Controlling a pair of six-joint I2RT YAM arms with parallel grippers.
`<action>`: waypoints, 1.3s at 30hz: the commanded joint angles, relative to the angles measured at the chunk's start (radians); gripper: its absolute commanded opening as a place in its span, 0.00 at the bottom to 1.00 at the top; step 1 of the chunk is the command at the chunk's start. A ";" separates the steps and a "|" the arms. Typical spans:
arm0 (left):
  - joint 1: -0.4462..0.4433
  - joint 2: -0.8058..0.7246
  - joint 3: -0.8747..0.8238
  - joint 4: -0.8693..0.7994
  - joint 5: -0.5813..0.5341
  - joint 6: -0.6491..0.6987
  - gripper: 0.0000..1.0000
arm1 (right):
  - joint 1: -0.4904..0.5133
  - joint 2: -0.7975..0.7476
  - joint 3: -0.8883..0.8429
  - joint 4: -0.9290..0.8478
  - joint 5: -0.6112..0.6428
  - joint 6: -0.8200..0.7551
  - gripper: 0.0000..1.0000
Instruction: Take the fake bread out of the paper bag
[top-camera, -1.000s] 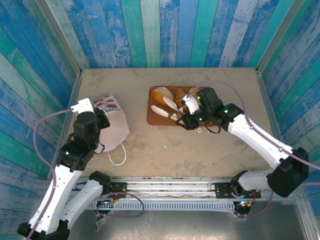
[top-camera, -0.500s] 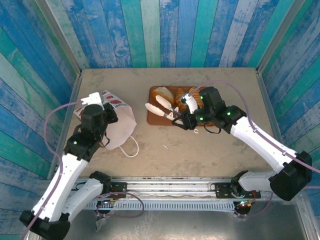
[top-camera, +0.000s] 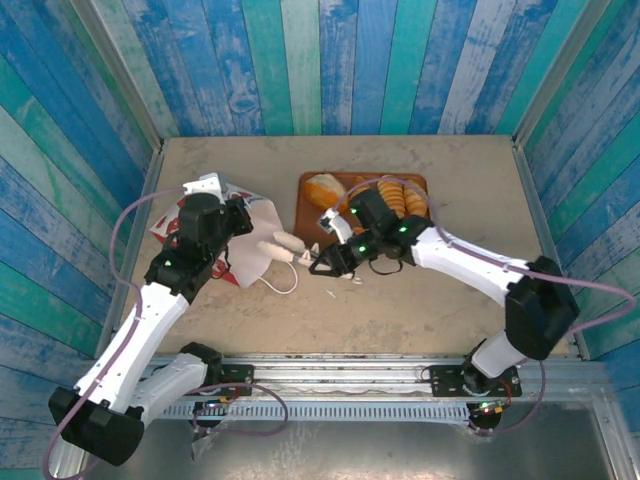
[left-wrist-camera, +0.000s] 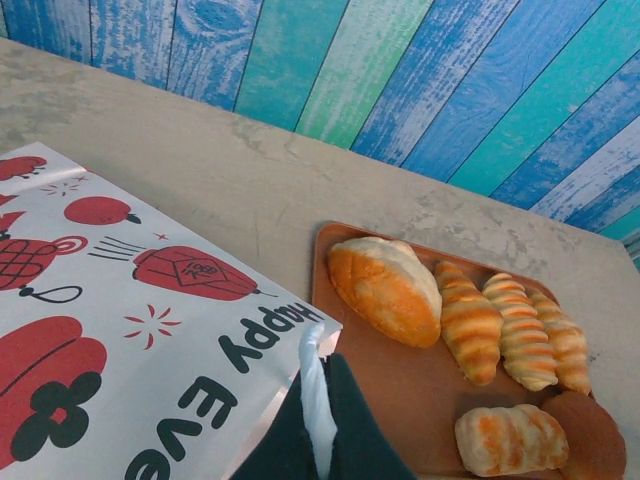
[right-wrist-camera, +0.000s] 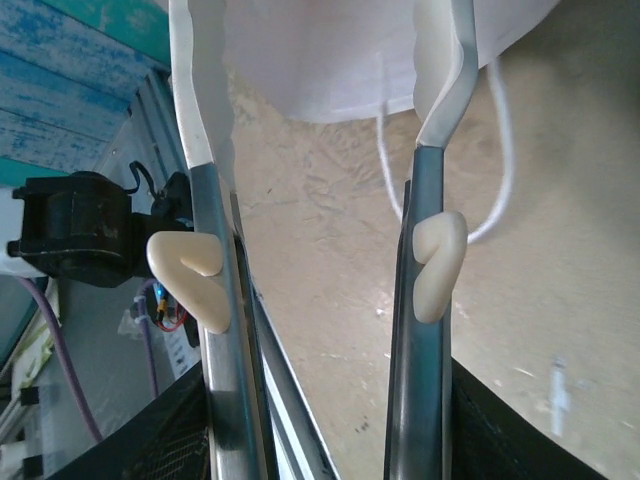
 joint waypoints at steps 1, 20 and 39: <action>-0.002 0.011 0.027 0.039 0.047 -0.022 0.00 | 0.033 0.068 0.067 0.122 0.004 0.106 0.52; -0.002 0.029 0.014 0.075 0.110 -0.048 0.00 | 0.128 0.438 0.338 0.222 0.046 0.292 0.51; -0.002 0.038 0.020 0.093 0.147 -0.073 0.00 | 0.153 0.626 0.606 0.085 0.159 0.241 0.52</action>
